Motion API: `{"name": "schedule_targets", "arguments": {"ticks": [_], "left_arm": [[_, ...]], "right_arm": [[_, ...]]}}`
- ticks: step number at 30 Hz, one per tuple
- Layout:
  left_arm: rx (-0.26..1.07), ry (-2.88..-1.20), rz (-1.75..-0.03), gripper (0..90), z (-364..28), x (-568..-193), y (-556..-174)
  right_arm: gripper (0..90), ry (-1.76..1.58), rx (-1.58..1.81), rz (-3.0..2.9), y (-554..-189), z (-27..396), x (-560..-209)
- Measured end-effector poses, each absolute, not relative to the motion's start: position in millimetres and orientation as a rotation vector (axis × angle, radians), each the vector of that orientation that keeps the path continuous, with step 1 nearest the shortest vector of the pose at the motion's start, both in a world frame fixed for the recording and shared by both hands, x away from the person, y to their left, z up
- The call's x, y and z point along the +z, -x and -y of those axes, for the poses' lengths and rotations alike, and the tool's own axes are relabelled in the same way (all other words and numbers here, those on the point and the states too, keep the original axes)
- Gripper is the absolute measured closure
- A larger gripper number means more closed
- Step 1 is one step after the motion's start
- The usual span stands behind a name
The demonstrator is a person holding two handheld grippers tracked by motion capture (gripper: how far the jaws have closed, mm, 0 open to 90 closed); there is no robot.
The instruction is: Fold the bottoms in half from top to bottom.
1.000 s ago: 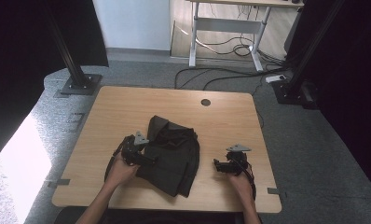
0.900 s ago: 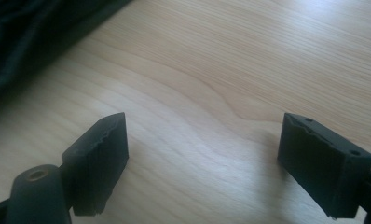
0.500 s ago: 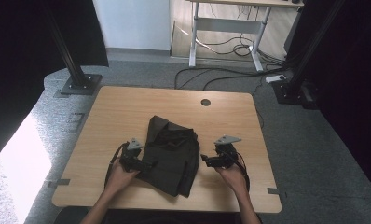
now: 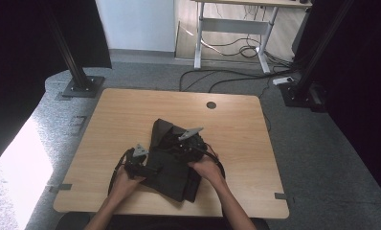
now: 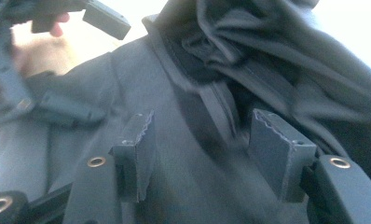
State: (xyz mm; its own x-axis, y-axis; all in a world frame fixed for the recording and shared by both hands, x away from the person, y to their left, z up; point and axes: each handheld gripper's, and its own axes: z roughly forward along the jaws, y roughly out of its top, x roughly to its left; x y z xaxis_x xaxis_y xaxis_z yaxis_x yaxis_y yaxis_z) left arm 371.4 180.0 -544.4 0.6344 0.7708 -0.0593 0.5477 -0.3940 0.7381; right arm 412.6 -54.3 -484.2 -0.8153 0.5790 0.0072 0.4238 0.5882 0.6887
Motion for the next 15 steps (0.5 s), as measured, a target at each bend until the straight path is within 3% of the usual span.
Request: {"name": "schedule_targets", "arguments": {"ticks": [4,9,15], "left_arm": [[0.367,-2.102,-1.037,0.0,-179.7,-544.7,-372.3],[0.364,-2.099,-1.042,0.0,-179.8,-545.0,-372.3],[0.355,-2.105,-1.047,0.0,-180.2,-544.9,-373.2]], "right_arm": [[50.8,-0.817,0.918,-2.606,-424.1,33.9,-497.9],[75.8,-0.891,0.894,-2.565,-435.7,32.9,-503.3],[82.2,-0.993,0.958,-2.436,-449.9,56.8,-480.8]]}}
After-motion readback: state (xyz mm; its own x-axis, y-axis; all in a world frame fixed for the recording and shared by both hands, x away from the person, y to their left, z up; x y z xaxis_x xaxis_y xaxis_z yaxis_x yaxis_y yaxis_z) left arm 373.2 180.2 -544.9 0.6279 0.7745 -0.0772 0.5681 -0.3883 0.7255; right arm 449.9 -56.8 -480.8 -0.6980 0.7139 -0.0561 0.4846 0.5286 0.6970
